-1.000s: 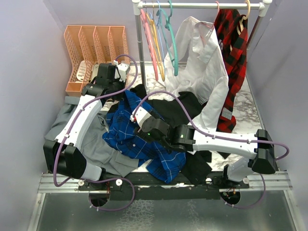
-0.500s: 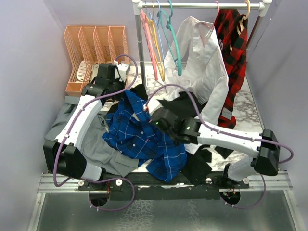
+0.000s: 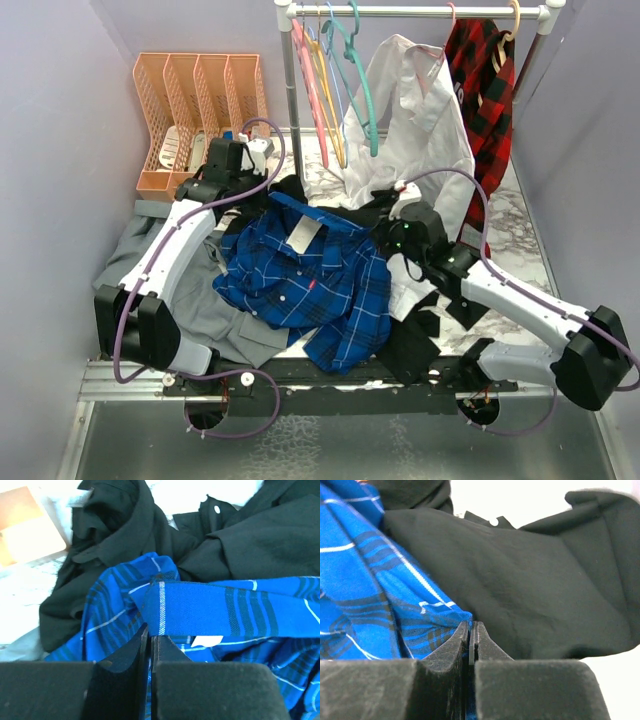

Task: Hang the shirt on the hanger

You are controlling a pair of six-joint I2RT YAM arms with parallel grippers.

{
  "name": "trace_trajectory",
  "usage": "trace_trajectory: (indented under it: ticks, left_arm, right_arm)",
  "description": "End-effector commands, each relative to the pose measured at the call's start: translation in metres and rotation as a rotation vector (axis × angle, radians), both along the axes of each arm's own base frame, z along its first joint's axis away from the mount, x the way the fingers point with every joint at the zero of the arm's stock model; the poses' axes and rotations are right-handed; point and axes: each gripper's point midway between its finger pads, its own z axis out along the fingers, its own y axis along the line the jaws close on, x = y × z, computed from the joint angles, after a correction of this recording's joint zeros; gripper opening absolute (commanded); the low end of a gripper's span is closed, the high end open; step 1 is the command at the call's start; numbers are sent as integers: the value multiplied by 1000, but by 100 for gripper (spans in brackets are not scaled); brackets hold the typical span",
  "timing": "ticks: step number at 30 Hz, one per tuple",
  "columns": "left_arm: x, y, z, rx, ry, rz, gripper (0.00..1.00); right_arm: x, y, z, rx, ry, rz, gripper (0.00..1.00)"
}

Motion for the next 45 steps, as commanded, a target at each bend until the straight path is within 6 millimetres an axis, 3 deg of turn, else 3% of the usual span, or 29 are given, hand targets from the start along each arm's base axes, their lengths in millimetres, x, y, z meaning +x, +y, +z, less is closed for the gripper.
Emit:
trace_trajectory:
  ticks: [1, 5, 9, 11, 14, 15, 19, 23, 27, 29, 31, 35, 36, 39, 41, 45]
  left_arm:
    - [5, -21, -1, -136, 38, -5, 0]
    - [10, -26, -8, -153, 69, -7, 0]
    - [11, -29, -13, -165, 96, -1, 0]
    - [12, -31, -15, -180, 113, -3, 0]
    - [14, -34, -16, -192, 127, -1, 0]
    - [15, -35, -16, -193, 127, -1, 0]
    - [17, -36, -19, -193, 136, -3, 0]
    - [18, -35, -23, -186, 146, -4, 0]
    - [20, -32, -25, -164, 135, 3, 0]
    - [21, -30, -25, -155, 129, 7, 0]
    - [25, -31, -14, -159, 101, 0, 0]
    - [25, -31, -9, -157, 86, -7, 0]
    - [24, -31, -8, -156, 82, -10, 0]
    - [23, -29, -7, -147, 75, -13, 0]
    - [22, -29, -8, -144, 76, -16, 0]
    - [21, -28, -8, -140, 74, -22, 0]
  right_arm:
    - [8, 11, 4, 353, 91, 49, 1]
    - [14, 24, -8, 420, 137, 91, 1]
    - [21, 38, -3, 429, 129, 154, 1]
    - [24, 45, 13, 423, 97, 201, 10]
    - [23, 46, 38, 379, 47, 259, 43]
    - [21, 43, 52, 370, 18, 266, 50]
    - [7, 25, 100, 331, -120, 283, 68]
    - [2, 4, 139, 259, -216, 243, 70]
    - [17, -15, 165, 196, -247, 128, 69]
    - [18, -8, 168, 178, -234, 167, 69]
    - [14, 10, 158, 177, -201, 273, 69]
    - [9, 29, 114, 135, -176, 357, 69]
    - [9, 28, 95, 113, -167, 341, 69]
    - [19, 23, 72, 74, -176, 289, 66]
    - [27, 17, 78, 69, -222, 237, 66]
    - [41, 7, 129, 64, -351, 170, 66]
